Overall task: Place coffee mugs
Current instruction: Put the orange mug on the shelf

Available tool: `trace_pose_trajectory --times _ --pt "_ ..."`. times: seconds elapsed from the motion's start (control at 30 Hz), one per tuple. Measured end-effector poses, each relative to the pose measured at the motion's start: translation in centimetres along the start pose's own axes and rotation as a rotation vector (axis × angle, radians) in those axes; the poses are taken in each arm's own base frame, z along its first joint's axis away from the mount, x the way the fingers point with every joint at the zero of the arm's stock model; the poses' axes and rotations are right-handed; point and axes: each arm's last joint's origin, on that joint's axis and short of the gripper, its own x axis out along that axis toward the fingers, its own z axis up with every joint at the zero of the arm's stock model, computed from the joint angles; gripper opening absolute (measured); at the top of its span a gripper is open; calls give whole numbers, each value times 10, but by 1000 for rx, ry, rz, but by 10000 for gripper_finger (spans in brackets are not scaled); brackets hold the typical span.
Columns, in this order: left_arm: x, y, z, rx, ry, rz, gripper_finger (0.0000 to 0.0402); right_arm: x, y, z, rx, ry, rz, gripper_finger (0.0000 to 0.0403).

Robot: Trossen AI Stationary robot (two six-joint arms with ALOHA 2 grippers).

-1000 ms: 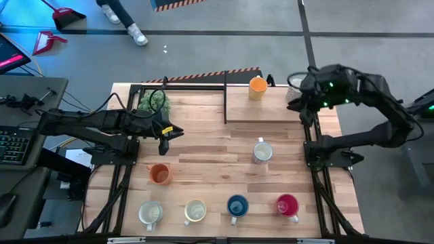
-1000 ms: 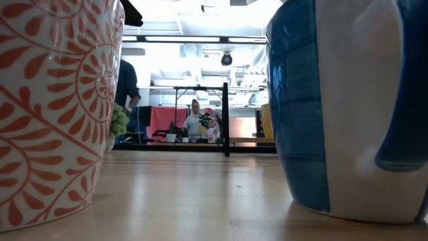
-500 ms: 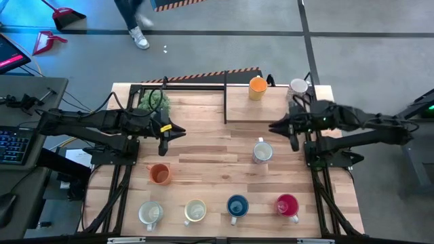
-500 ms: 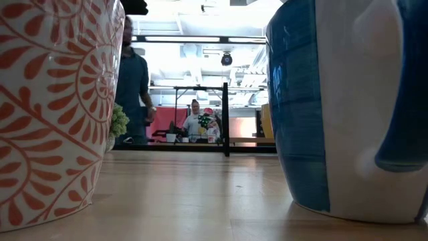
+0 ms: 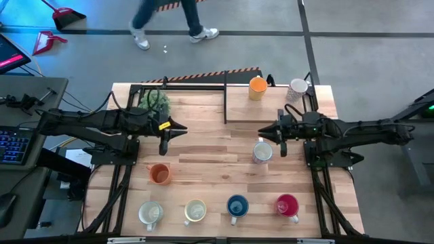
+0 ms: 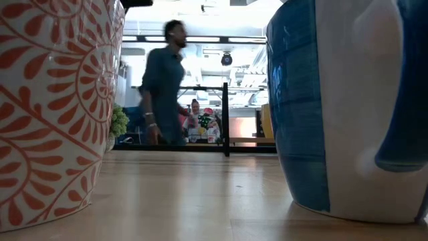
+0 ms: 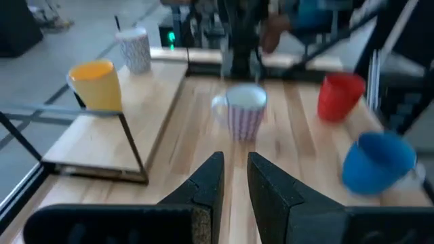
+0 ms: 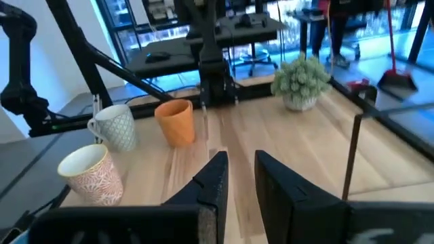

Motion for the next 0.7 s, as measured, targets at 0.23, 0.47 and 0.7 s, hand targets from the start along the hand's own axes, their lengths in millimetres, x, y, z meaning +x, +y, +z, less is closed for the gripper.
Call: trace_pose_trajectory --times 0.23,0.47,0.7 --pt "2 1 4 -57 -41 46 55 17 -3 -16 168 128 -57 51" --pt "8 0 1 -71 -17 54 55 23 -2 -3 235 400 -127 51" --pt "9 0 1 -71 -10 43 55 17 3 25 202 667 -180 51"
